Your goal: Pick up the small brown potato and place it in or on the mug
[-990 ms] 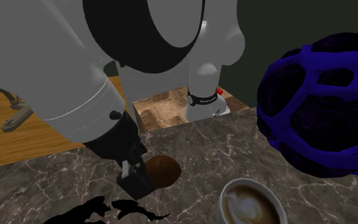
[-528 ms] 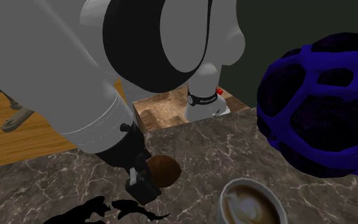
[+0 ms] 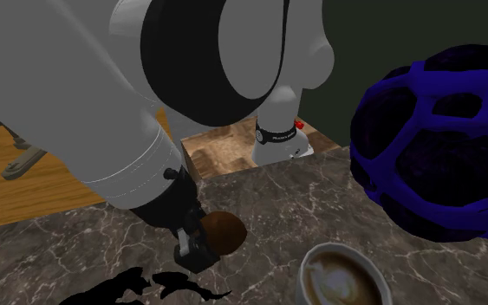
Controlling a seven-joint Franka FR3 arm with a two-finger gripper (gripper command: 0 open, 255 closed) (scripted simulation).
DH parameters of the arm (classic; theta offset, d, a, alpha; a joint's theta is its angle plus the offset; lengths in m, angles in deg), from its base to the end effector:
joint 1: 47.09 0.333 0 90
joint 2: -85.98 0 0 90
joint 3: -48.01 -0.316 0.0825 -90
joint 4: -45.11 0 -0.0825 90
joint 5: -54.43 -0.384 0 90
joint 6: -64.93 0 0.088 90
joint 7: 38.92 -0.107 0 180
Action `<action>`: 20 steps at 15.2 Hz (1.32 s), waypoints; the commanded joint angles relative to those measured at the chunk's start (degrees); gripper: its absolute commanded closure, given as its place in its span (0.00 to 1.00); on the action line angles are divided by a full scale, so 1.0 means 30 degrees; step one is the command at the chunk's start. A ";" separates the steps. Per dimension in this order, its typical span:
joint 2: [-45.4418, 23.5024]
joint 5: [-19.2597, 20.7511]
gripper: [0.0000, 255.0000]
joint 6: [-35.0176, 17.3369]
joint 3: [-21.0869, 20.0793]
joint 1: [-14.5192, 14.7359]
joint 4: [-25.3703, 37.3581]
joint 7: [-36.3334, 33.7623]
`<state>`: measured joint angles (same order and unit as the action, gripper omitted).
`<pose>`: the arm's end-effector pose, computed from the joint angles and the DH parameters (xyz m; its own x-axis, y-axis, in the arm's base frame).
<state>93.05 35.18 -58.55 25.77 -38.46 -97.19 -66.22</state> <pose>0.3699 0.2345 0.3166 0.9474 -0.1450 -0.2855 -0.1692 -0.9836 -0.0618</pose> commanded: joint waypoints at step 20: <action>0.2356 -0.0014 1.00 0.3974 0.0432 -0.0059 0.1664 -0.0381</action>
<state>99.82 35.09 -47.49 26.98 -38.61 -92.74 -67.24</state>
